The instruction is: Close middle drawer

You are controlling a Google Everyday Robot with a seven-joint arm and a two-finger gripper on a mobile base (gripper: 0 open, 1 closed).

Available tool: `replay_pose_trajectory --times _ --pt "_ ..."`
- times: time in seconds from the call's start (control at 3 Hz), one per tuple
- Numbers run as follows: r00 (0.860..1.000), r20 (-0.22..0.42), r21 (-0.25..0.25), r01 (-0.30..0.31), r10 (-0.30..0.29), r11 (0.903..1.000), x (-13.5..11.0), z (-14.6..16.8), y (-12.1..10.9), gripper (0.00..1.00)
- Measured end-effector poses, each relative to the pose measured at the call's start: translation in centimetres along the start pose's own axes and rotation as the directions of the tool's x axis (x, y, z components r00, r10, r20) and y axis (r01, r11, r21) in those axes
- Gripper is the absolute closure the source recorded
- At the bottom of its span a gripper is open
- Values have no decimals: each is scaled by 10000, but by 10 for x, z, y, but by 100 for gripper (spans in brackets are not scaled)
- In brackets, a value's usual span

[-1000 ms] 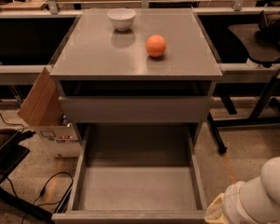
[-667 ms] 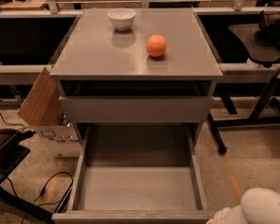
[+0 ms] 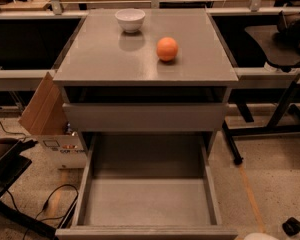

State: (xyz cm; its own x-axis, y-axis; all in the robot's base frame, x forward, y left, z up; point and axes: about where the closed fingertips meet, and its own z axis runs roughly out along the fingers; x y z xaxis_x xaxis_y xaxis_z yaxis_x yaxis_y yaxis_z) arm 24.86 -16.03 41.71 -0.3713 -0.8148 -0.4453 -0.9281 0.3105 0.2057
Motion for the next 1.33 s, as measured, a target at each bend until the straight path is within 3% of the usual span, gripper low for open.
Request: replay_pose_trajectory --times 0.33,0.67,1.0,1.33 --pt "9996 294 -437 -34 47 9990 1 44 -12 100" --pt "9987 493 -553 180 -153 9983 -19 69 -35 100" --pt "9964 709 -314 494 -471 9983 -46 73 -62 100" --pt "9964 709 -314 494 -471 9983 -46 73 -62 100"
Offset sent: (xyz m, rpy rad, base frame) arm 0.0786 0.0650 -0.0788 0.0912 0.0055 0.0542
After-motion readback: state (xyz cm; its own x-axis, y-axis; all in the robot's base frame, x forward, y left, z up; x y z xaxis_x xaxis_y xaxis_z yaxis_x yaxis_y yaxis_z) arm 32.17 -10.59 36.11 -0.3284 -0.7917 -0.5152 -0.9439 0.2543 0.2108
